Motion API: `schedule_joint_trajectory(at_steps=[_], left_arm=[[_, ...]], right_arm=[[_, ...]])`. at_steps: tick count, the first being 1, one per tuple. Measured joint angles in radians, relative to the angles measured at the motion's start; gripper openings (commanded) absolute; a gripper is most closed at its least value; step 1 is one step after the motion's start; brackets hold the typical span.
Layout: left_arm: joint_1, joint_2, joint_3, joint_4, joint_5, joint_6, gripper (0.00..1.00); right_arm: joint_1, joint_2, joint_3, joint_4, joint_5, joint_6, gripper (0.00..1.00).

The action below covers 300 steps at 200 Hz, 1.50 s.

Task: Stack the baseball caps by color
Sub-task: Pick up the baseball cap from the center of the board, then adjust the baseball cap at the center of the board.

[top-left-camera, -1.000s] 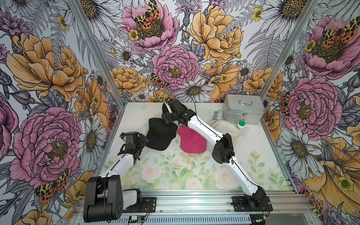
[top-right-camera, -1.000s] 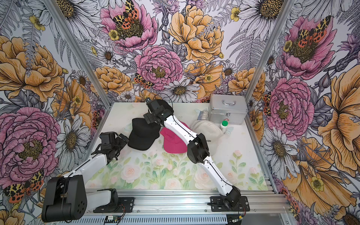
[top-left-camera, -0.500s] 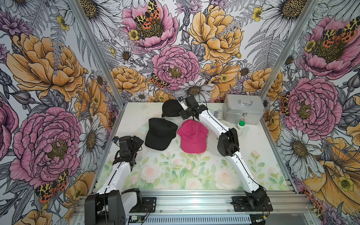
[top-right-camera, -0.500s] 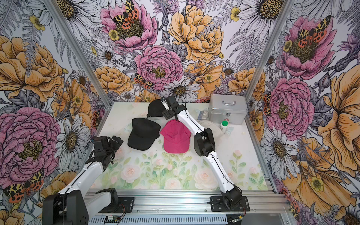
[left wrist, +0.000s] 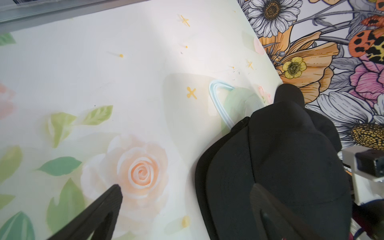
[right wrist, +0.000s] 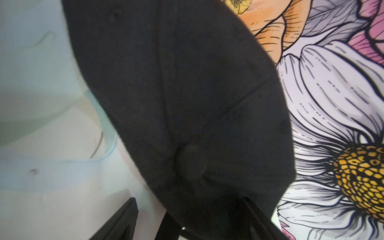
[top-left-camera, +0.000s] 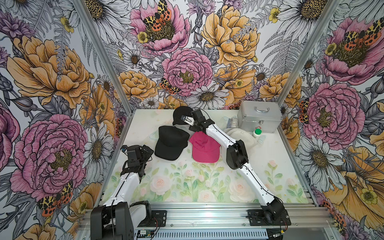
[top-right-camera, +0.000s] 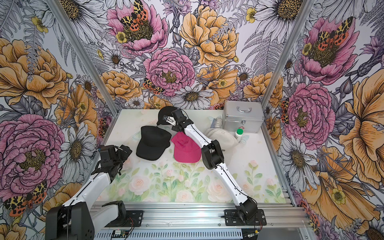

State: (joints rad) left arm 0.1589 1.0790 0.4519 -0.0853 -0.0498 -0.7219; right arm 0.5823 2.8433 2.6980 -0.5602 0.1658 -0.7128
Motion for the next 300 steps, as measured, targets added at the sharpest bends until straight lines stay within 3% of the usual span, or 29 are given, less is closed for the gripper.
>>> schedule_joint_trajectory(at_steps=[19,42,80,110,148,193,231,300], left_arm=[[-0.014,0.024,0.000,0.019,0.024,0.020,0.99],[-0.046,0.088,0.019,0.023,0.066,0.043,0.99],[-0.048,0.237,0.111,0.039,0.126,0.052,0.99],[-0.027,0.288,0.157,0.082,0.156,0.056,0.99],[0.036,0.361,0.196,0.147,0.195,0.068,0.99],[0.047,0.391,0.209,0.174,0.198,0.094,0.99],[0.047,0.402,0.212,0.184,0.178,0.126,0.99],[0.039,0.409,0.220,0.188,0.129,0.127,0.99]], right_arm=[[0.001,0.027,0.000,0.076,0.019,-0.041,0.63],[0.001,0.051,0.000,0.146,0.031,-0.064,0.30],[0.002,0.053,0.014,0.196,0.030,-0.064,0.00],[0.008,-0.010,-0.050,0.201,0.032,-0.058,0.00],[0.029,-0.233,-0.224,0.198,0.053,0.004,0.00],[0.085,-0.481,-0.366,0.214,0.143,0.128,0.00],[0.108,-0.570,-0.428,0.221,0.218,0.246,0.00],[0.108,-0.744,-0.681,0.227,0.287,0.422,0.00]])
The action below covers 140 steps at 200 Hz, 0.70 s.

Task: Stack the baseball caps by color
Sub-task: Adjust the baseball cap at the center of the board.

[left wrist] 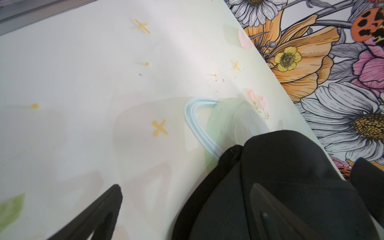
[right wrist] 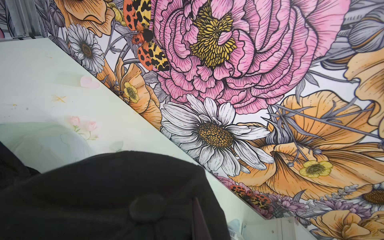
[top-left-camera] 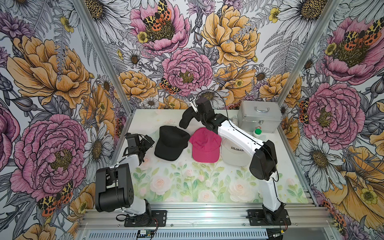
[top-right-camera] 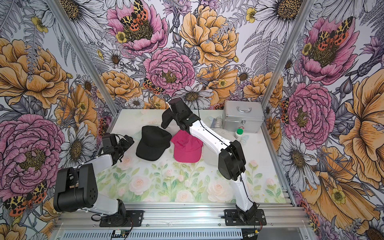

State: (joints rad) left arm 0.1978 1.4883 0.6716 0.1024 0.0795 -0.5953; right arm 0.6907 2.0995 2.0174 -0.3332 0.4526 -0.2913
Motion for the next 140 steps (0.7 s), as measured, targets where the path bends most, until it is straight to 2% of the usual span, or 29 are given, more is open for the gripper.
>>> schedule_joint_trajectory(at_steps=[59,91,140], left_arm=[[-0.019,-0.007,0.000,-0.012,-0.007,0.001,0.99],[-0.027,0.035,0.016,-0.016,0.031,0.001,0.99],[-0.100,0.141,0.080,-0.023,0.105,-0.011,0.99]], right_arm=[[-0.011,-0.119,-0.094,0.049,-0.001,0.098,0.00],[-0.013,-0.219,-0.266,0.163,-0.031,0.151,0.00],[-0.013,-0.352,-0.569,0.299,-0.111,0.267,0.00]])
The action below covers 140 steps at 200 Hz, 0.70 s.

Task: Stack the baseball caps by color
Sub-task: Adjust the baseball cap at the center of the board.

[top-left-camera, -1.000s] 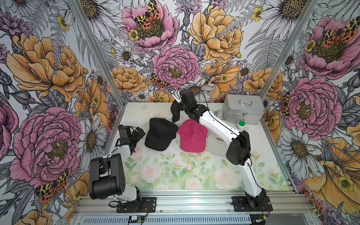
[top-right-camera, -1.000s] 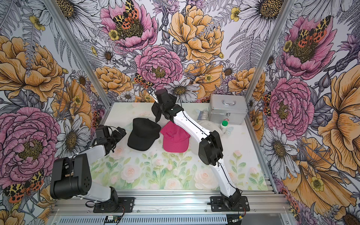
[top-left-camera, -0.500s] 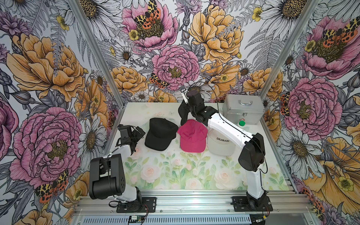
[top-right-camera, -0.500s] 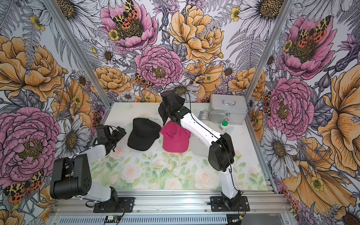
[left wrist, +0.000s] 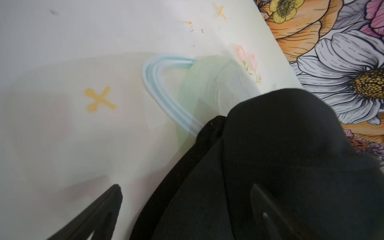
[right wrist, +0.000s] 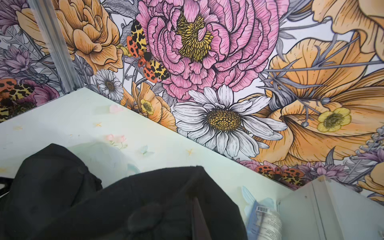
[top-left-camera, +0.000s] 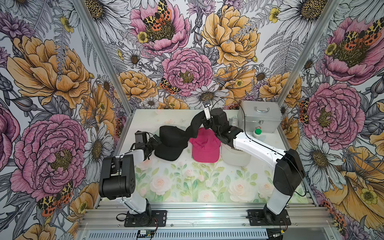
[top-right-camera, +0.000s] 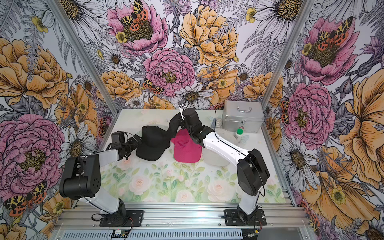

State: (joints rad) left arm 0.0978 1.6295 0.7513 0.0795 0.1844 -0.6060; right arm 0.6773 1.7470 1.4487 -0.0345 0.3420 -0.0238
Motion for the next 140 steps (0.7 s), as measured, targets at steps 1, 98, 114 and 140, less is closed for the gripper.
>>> schedule_joint_trajectory(at_steps=[1,98,114,140], left_arm=[[-0.001,0.000,0.000,0.000,0.000,0.000,0.99],[-0.104,-0.103,-0.121,0.026,-0.068,-0.247,0.99],[-0.137,-0.165,-0.167,0.026,-0.108,-0.296,0.99],[-0.215,-0.233,-0.213,0.035,-0.157,-0.364,0.99]], right_arm=[[0.000,-0.002,-0.005,0.002,-0.001,0.002,0.00],[-0.042,-0.204,-0.276,0.064,-0.079,0.185,0.00],[-0.056,-0.204,-0.281,0.073,-0.087,0.193,0.00],[-0.076,-0.204,-0.282,0.092,-0.116,0.197,0.00]])
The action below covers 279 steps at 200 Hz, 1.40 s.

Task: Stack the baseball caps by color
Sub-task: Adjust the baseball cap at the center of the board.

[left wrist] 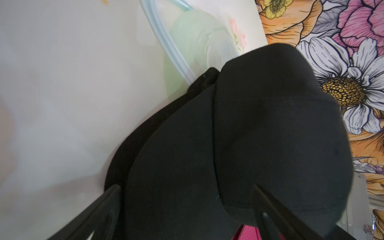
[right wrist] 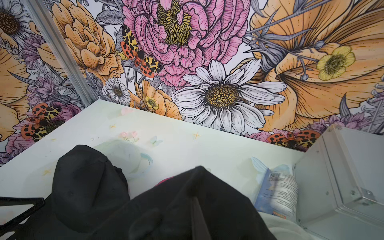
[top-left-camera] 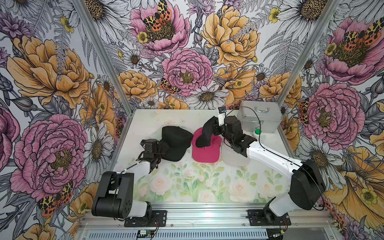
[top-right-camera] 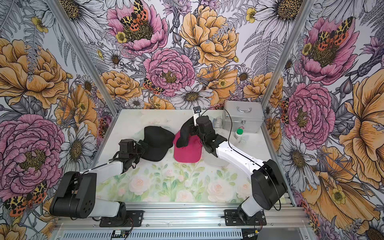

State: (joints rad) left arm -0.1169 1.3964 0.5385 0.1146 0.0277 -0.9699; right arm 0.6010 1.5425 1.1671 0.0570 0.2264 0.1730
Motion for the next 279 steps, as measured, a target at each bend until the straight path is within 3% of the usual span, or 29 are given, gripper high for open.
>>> schedule_joint_trajectory(at_steps=[81,105,130,156,198,229,279], left_arm=[[-0.188,-0.068,-0.032,0.003,-0.041,-0.104,0.99],[-0.185,-0.189,-0.072,-0.028,-0.080,-0.123,0.99],[-0.126,-0.298,-0.069,-0.071,-0.064,-0.066,0.99],[-0.080,-0.328,0.008,-0.120,0.049,0.006,0.99],[-0.071,-0.297,0.135,-0.041,0.365,-0.002,0.99],[-0.070,-0.290,0.149,0.067,0.530,-0.085,0.99],[-0.077,-0.269,0.150,0.191,0.626,-0.201,0.99]], right_arm=[[-0.040,0.018,-0.026,0.174,-0.204,-0.060,0.00],[-0.060,0.019,-0.046,0.232,-0.294,-0.130,0.00],[-0.085,0.019,-0.072,0.266,-0.435,-0.230,0.00],[-0.106,0.018,-0.075,0.293,-0.579,-0.299,0.00],[-0.114,-0.015,-0.112,0.376,-0.758,-0.351,0.00],[-0.114,-0.079,-0.127,0.465,-0.771,-0.311,0.00],[-0.114,-0.177,-0.132,0.608,-0.737,-0.190,0.00]])
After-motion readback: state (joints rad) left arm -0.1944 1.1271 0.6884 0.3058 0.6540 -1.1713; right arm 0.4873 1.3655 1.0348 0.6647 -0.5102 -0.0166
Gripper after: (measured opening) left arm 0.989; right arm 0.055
